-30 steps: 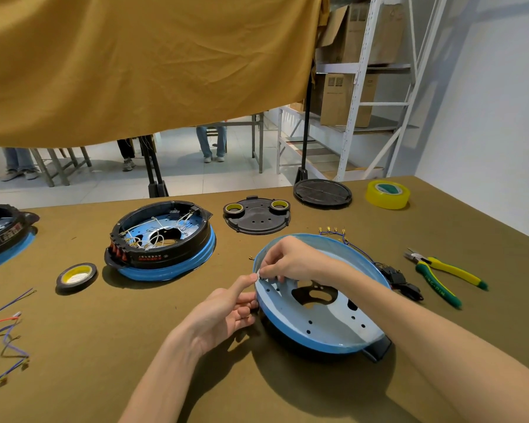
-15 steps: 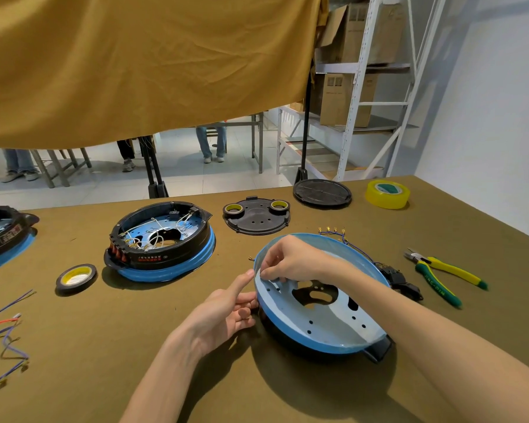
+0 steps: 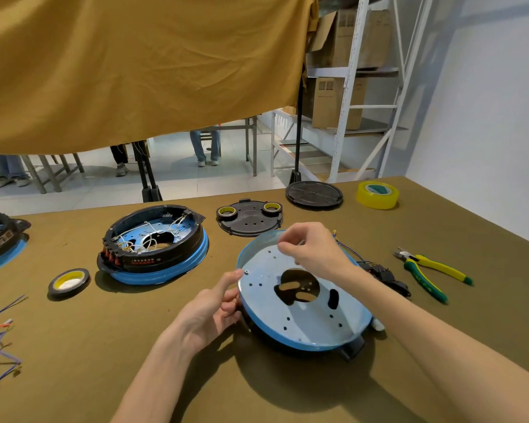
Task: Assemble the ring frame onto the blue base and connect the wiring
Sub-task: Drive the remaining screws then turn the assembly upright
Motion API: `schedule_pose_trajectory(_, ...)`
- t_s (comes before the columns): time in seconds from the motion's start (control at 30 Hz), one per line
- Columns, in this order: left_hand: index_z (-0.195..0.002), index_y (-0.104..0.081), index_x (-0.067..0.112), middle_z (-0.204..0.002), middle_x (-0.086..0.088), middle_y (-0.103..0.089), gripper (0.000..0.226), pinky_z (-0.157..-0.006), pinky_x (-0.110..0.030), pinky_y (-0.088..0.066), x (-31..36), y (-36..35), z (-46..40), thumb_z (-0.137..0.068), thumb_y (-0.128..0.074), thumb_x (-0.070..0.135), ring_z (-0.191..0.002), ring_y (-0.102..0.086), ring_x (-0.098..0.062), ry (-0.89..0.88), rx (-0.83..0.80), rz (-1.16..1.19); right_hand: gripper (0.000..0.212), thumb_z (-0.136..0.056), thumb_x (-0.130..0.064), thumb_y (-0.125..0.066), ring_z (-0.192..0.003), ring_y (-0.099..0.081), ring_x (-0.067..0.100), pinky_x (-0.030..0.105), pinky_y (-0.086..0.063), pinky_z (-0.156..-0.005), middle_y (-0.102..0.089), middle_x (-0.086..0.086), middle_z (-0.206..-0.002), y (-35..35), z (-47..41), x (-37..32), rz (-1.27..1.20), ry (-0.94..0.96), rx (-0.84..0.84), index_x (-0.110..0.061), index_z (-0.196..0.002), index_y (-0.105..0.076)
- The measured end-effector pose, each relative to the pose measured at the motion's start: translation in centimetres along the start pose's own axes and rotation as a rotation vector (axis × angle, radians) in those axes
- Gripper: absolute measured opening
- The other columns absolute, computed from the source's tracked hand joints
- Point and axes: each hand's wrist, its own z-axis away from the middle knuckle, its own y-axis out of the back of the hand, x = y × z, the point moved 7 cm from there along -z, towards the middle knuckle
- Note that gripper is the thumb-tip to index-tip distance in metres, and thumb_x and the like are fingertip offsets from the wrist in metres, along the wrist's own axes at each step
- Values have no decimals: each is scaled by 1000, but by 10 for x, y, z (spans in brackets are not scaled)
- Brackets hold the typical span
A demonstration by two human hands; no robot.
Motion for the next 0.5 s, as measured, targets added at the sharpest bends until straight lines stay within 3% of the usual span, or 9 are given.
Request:
schedule_pose_trajectory(0.13,-107,-72,-1,-87,-11,-77,67,-89,-36,-53,1,5,1,-63,-90,46,-100,-57,-25,3,29,60,9,-93,-15,-70,-67,-62,-3,11,-45,-58,-72,-8,-81,50,21,19,89,-33,202,-19,-88,-76)
schedule_pose_trajectory(0.27,-113,-69,-1,-100,-14,-79,74,-107,-40,-49,-1,1,1,-61,-88,49,-113,-65,-28,0,7,-15,9,-95,-21,-69,-69,-61,-2,12,-44,-61,-70,-11,-81,37,41,12,209,17,13,-20,-95,-78)
schedule_pose_trajectory(0.4,-110,-72,0,-103,-13,-67,69,-97,-38,-51,-8,-7,3,-66,-86,52,-103,-54,-27,1,-50,-64,17,-96,-28,-67,-75,-60,6,32,-54,-73,-69,-9,-86,-11,41,-16,315,147,-131,-21,-108,-77)
schedule_pose_trajectory(0.5,-104,-78,3,-100,-11,-67,68,-86,-33,-51,-10,-7,5,-63,-87,56,-99,-54,-26,-6,-56,-83,23,-96,-30,-68,-85,-60,10,36,-54,-81,-71,-5,-97,-35,29,-33,337,217,-154,-22,-116,-76)
